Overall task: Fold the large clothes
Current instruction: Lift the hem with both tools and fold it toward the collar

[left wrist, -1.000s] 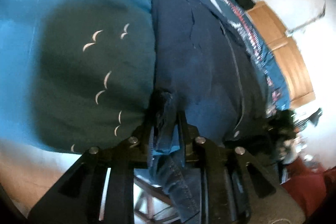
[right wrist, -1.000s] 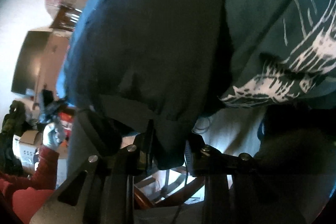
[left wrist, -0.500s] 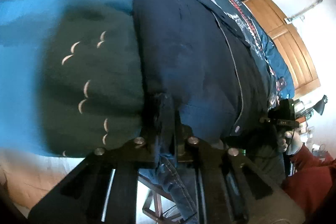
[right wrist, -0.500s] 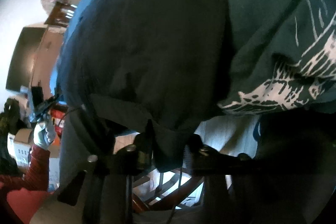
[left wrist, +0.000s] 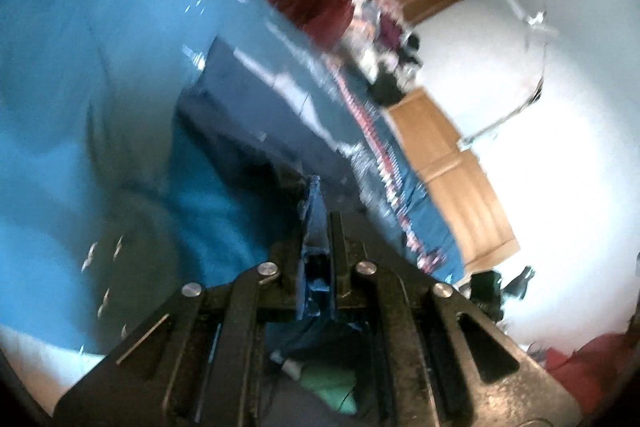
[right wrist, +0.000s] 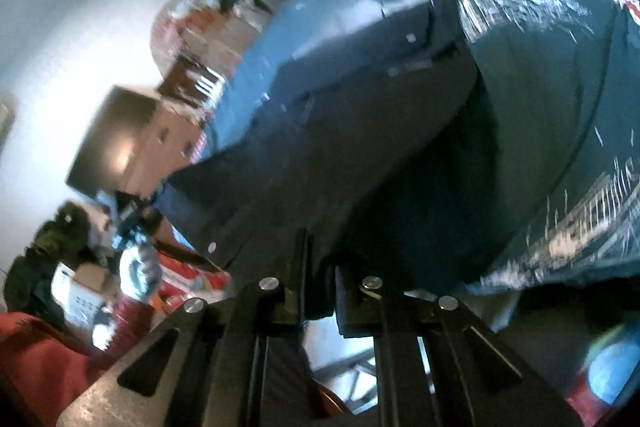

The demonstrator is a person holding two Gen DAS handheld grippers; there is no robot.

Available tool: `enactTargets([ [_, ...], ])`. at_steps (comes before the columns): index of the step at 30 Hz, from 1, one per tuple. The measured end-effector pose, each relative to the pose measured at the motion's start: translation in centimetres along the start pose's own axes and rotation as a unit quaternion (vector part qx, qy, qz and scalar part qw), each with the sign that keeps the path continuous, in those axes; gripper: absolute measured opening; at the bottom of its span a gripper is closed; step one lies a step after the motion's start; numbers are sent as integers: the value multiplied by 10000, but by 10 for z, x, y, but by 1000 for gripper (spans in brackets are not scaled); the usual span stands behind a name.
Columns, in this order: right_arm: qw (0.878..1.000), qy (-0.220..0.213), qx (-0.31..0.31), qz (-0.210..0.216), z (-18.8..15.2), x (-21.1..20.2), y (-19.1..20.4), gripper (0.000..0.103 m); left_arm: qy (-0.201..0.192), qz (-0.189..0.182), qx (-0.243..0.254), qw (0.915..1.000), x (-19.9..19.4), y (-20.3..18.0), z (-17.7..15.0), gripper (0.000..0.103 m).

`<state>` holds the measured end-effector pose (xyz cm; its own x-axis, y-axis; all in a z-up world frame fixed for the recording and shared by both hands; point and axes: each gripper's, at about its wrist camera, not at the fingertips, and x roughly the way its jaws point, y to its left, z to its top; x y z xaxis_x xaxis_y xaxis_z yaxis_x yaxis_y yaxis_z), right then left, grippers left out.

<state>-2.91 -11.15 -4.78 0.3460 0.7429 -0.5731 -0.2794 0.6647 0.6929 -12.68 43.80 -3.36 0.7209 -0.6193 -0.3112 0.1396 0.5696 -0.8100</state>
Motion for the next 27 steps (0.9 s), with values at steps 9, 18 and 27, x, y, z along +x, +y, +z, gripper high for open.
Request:
enactTargets([
  [9, 9984, -465, -254, 199, 124, 3, 8, 12, -237, 22, 303, 9993, 48, -18, 82, 9],
  [18, 9991, -130, -344, -188, 298, 95, -38, 13, -59, 691, 75, 9976, 142, 27, 165, 12],
  [27, 9899, 264, 105, -1386, 391, 211, -158, 48, 333, 2492, -750, 9650, 253, 163, 217, 51],
])
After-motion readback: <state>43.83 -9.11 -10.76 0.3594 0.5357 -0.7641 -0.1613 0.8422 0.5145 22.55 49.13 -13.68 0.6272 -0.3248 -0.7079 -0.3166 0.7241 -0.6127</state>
